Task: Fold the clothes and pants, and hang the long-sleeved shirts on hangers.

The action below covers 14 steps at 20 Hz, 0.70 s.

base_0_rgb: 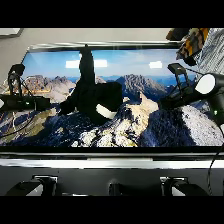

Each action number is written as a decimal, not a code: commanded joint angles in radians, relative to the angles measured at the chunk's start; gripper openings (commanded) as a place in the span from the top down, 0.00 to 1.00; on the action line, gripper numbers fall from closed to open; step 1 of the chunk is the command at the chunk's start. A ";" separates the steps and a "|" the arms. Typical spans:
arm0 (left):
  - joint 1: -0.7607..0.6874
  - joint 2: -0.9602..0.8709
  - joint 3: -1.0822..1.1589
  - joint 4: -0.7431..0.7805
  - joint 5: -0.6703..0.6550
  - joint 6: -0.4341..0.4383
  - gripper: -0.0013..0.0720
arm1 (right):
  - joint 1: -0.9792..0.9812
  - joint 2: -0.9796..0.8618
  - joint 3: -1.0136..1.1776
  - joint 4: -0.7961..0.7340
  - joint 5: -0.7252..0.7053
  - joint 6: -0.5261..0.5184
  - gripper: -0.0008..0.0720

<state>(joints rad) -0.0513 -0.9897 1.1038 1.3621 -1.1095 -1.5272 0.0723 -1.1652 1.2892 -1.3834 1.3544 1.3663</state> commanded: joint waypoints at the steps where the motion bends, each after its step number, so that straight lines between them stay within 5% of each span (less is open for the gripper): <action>1: 0.001 -0.001 0.000 0.000 0.000 0.000 0.93 | 0.001 0.001 0.000 0.000 0.000 0.002 0.91; 5: 0.001 -0.002 0.000 0.001 0.003 0.001 0.92 | 0.001 0.001 0.000 0.000 0.000 0.002 0.91; 6: 0.002 -0.002 0.000 0.000 0.000 -0.004 0.81 | 0.001 0.001 0.000 0.000 0.000 0.002 0.91; 8: 0.002 -0.005 -0.001 0.005 0.002 -0.036 0.00 | 0.001 0.001 0.000 0.000 0.000 0.002 0.91; 10: 0.038 -0.045 -0.003 0.018 0.006 -0.159 0.00 | 0.001 0.001 0.000 0.000 0.000 0.002 0.91; 14: 0.193 -0.241 -0.003 -0.212 0.077 -0.087 0.00 | 0.001 0.001 0.000 0.000 0.000 0.002 0.91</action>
<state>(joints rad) 0.0555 -1.1198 1.1007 1.3014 -1.0840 -1.6398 0.0723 -1.1652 1.2892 -1.3834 1.3544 1.3701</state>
